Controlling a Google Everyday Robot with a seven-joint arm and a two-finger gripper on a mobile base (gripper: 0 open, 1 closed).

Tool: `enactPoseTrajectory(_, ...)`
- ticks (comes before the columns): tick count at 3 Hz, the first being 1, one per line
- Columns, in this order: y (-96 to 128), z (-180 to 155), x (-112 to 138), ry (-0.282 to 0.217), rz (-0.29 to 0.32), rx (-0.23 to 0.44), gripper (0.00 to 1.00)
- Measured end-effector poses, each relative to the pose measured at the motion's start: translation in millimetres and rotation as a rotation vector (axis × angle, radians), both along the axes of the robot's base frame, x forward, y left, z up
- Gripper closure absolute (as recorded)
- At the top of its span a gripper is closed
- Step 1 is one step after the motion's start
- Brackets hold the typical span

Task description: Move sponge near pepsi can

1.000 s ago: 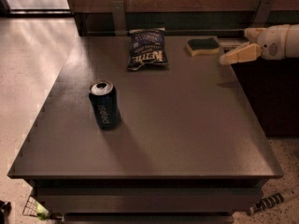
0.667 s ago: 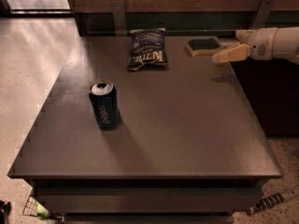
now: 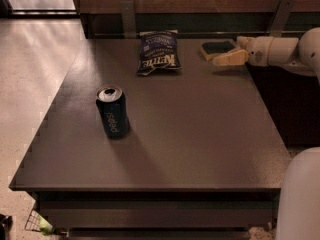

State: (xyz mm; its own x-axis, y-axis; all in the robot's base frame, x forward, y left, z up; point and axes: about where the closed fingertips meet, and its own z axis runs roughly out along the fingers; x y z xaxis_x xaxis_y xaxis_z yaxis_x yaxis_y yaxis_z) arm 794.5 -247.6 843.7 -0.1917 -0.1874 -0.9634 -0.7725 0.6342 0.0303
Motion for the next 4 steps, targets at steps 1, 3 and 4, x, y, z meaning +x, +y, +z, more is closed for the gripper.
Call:
enactPoseTrajectory(1,-5,-14,17,0.002,-0.028,-0.003,0.00)
enactPoseTrajectory(3,-9,-30,30,0.006,-0.057,-0.029,0.41)
enactPoseTrajectory(4,-5,-31,31,0.008,-0.052,-0.028,0.79)
